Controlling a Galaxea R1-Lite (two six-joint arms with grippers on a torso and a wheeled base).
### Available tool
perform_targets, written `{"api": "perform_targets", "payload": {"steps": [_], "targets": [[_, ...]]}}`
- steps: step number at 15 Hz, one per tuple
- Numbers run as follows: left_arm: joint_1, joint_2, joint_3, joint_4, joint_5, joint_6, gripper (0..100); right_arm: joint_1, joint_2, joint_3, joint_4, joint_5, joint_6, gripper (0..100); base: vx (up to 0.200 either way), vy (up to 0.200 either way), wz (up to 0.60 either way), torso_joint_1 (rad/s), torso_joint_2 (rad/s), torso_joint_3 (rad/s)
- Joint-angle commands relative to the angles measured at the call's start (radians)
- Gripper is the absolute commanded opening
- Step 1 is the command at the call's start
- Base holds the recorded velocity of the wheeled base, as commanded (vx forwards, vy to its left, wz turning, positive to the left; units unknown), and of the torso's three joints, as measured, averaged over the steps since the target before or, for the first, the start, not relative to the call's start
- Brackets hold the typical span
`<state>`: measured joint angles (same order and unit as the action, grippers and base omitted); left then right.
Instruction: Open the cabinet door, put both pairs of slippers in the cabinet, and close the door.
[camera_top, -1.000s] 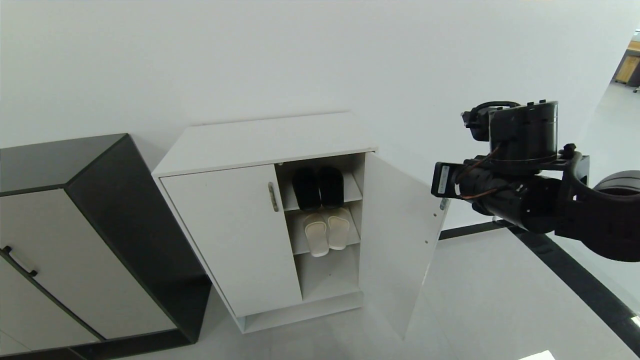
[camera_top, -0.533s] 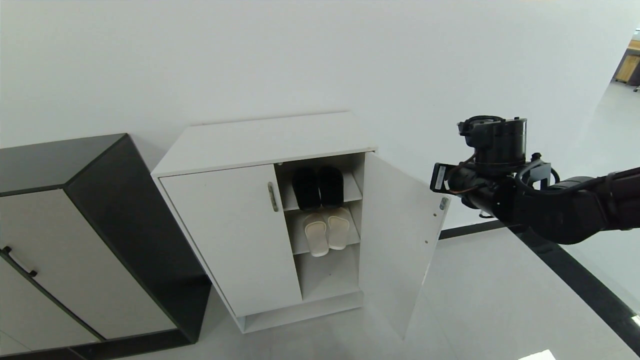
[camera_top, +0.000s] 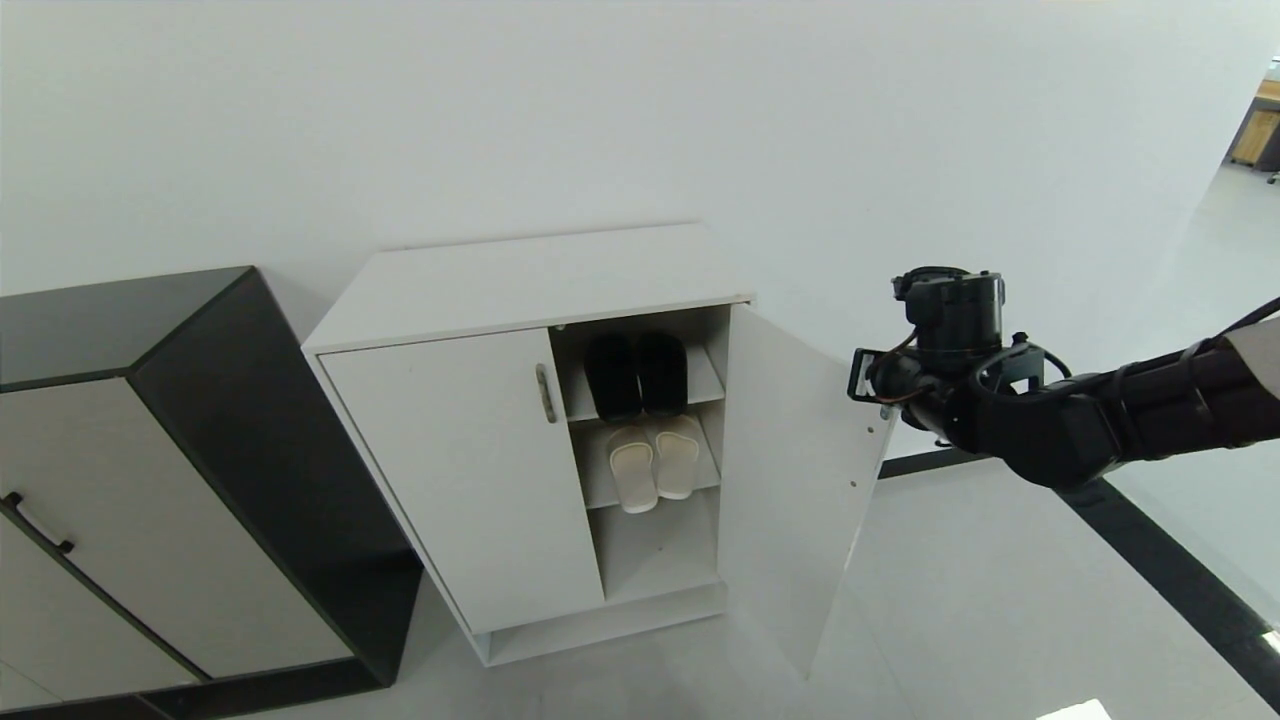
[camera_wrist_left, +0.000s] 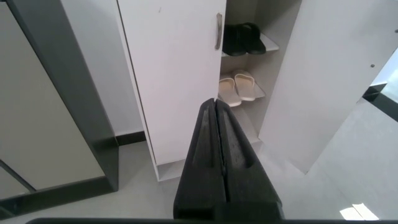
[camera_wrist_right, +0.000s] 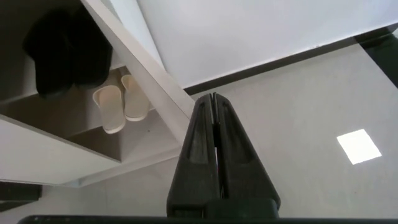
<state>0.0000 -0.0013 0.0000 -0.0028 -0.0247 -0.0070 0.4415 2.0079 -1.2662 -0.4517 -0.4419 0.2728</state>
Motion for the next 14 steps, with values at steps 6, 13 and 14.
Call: {"api": "perform_targets", "payload": {"steps": [6,13,14], "targets": [[0.0,0.001,0.0,0.0,0.0,-0.001,0,0.033,-0.009,0.027,0.004,-0.001,-0.001,0,0.0,0.0,0.0,0.0,0.0,0.0],[0.0,0.001,0.0,0.0,0.0,-0.004,0,0.227,-0.121,0.166,-0.016,-0.023,-0.001,0,0.0,0.0,0.0,0.0,0.0,0.0],[0.0,0.001,0.0,0.0,0.0,-0.004,0,0.25,-0.135,0.192,-0.024,-0.02,-0.004,0,0.0,0.0,0.0,0.0,0.0,0.0]]}}
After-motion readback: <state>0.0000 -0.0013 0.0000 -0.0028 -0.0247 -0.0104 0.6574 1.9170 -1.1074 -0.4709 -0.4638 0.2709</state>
